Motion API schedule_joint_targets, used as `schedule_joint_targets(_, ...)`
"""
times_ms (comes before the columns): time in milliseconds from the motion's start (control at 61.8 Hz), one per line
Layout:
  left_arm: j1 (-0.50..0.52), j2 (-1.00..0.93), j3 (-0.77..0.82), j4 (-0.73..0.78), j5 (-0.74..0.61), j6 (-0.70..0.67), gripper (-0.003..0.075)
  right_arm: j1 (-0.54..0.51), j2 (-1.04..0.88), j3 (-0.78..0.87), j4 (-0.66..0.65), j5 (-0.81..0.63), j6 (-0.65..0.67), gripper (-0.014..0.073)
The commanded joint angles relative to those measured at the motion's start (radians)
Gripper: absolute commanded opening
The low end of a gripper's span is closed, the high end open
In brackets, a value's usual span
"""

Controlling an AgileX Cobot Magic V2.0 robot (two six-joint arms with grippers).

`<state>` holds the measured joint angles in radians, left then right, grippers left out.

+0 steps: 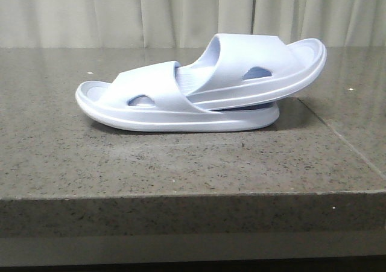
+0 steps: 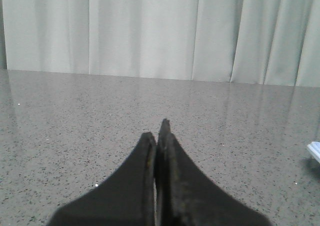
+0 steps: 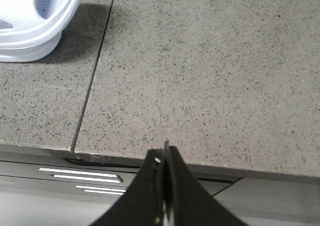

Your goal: Insert blue slippers together front up

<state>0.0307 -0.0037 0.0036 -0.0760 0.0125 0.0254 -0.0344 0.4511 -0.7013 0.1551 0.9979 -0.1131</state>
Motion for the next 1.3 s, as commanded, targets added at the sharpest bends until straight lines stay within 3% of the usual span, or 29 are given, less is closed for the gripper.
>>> schedule_joint_targets(0, -0.002, -0.015, 0.004, -0.002, -0.086, -0.008, -0.002, 0.001, 0.006, -0.021, 0.005, -0.059, -0.001, -0.0118)
schedule_joint_targets(502, -0.002, -0.015, 0.004, -0.002, -0.086, -0.008, -0.002, 0.029, -0.03, -0.004, -0.015, -0.086, -0.001, -0.0118)
schedule_joint_targets(648, 0.0, -0.015, 0.004, -0.002, -0.086, -0.008, -0.002, 0.095, -0.147, 0.132, -0.045, -0.333, -0.001, -0.0118)
schedule_joint_targets(907, 0.0, -0.015, 0.004, -0.002, -0.086, -0.008, -0.002, 0.068, -0.375, 0.486, 0.012, -0.756, -0.001, -0.0118)
schedule_joint_targets(1166, 0.0, -0.015, 0.004, -0.002, -0.086, -0.008, -0.002, 0.061, -0.478, 0.724, 0.044, -0.979, -0.001, -0.0118)
schedule_joint_targets(1279, 0.0, -0.015, 0.004, -0.002, -0.086, -0.008, -0.002, 0.076, -0.479, 0.723, 0.043, -0.975, -0.001, -0.0118)
